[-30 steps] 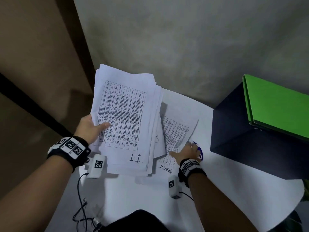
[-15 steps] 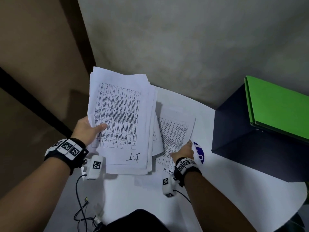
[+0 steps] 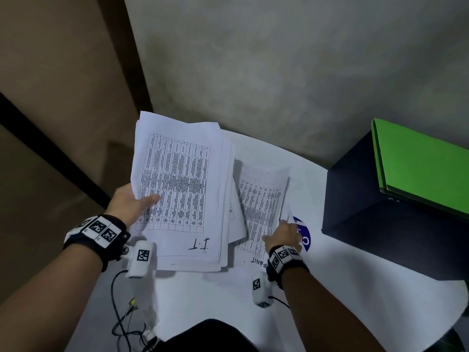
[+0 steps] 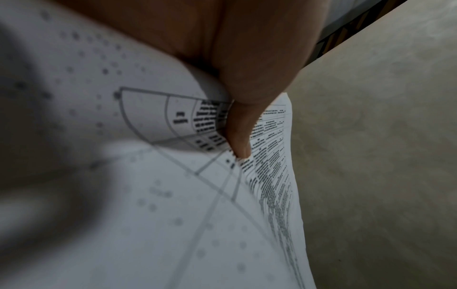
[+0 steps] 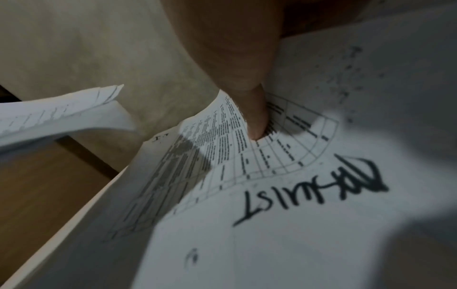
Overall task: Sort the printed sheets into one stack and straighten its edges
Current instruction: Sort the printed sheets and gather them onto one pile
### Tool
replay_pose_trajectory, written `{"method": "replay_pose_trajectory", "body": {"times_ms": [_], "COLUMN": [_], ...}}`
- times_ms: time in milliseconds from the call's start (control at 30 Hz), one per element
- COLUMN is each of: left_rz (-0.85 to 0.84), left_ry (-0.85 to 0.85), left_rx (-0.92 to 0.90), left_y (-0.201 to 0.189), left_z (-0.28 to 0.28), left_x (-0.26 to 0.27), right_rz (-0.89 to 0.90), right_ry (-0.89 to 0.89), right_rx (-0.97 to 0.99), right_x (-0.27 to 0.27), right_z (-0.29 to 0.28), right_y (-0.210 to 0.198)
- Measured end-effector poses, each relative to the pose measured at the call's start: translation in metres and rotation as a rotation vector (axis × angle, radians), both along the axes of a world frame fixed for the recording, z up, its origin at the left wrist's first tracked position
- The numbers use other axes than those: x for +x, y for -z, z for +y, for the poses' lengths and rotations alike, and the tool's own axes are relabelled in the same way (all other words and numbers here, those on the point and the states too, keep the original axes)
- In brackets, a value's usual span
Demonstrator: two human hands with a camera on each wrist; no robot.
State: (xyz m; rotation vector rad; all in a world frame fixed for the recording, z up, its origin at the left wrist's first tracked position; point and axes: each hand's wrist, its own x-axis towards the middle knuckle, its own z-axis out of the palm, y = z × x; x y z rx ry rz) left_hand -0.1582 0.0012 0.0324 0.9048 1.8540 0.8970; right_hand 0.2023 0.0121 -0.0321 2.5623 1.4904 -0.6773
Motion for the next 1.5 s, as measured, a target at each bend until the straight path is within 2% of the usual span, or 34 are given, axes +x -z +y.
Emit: {"method": "replay_pose_trajectory", "body": {"times_ms": [100, 233, 367, 467, 533, 633, 733, 800, 867, 933, 1033, 1100, 1167, 1233, 1300, 1367, 1433, 1500], "left_rz": [0.004, -0.004, 0.002, 0.035, 0.052, 0.050, -0.025, 0.011, 0.056, 0.081, 0.081, 0.037, -0.051, -0.222, -0.316, -0.220, -0.008, 0.118], "left_ry": [0.005, 0.019, 0.037, 0.072, 0.119, 0.188, 0.145, 0.157, 0.170, 0.185, 0.218, 0.220, 0.151, 0.060, 0.027, 0.108, 0.158, 0.179], "left_rx": [0.016, 0.019, -0.057, -0.129, -0.170, -0.217, -0.216, -0.204, -0.199, -0.187, -0.195, -0.188, -0.239, -0.327, -0.360, -0.350, -0.272, -0.204], "left_y": [-0.001, -0.003, 0.006, 0.016, 0.018, 0.022, 0.028, 0.032, 0.034, 0.032, 0.032, 0.030, 0.035, 0.038, 0.043, 0.040, 0.043, 0.052], "left_z": [0.000, -0.002, -0.006, -0.010, -0.014, -0.018, -0.021, -0.022, -0.024, -0.024, -0.022, -0.021, -0.017, -0.013, -0.010, -0.009, -0.008, -0.009], "left_x": [0.001, 0.007, 0.012, 0.018, 0.025, 0.041, 0.062, 0.073, 0.082, 0.090, 0.092, 0.091, 0.085, 0.078, 0.076, 0.084, 0.091, 0.091], "right_rz": [0.066, 0.437, 0.584, 0.607, 0.577, 0.425, 0.373, 0.452, 0.610, 0.791, 0.965, 0.989, 0.832, 0.601, 0.445, 0.379, 0.429, 0.410], "right_ry": [-0.011, 0.274, 0.370, 0.366, 0.295, 0.171, 0.112, 0.123, 0.149, 0.167, 0.261, 0.299, 0.307, 0.229, 0.125, 0.014, -0.073, -0.085], "right_rx": [0.113, 0.177, 0.124, 0.175, 0.273, 0.434, 0.610, 0.752, 0.859, 0.893, 0.742, 0.599, 0.445, 0.249, 0.136, 0.052, 0.009, 0.064], "right_x": [0.001, 0.012, 0.038, 0.056, 0.063, 0.066, 0.060, 0.055, 0.048, 0.043, 0.034, 0.023, 0.010, -0.002, -0.016, -0.035, -0.047, -0.046], "right_z": [-0.001, -0.002, -0.001, -0.004, -0.005, -0.004, -0.001, 0.000, 0.000, 0.002, 0.005, 0.006, 0.006, 0.007, 0.007, 0.003, -0.003, -0.006], "right_y": [0.003, 0.001, -0.004, -0.015, -0.034, -0.074, -0.124, -0.160, -0.191, -0.201, -0.175, -0.144, -0.112, -0.075, -0.046, -0.030, -0.021, -0.017]}}
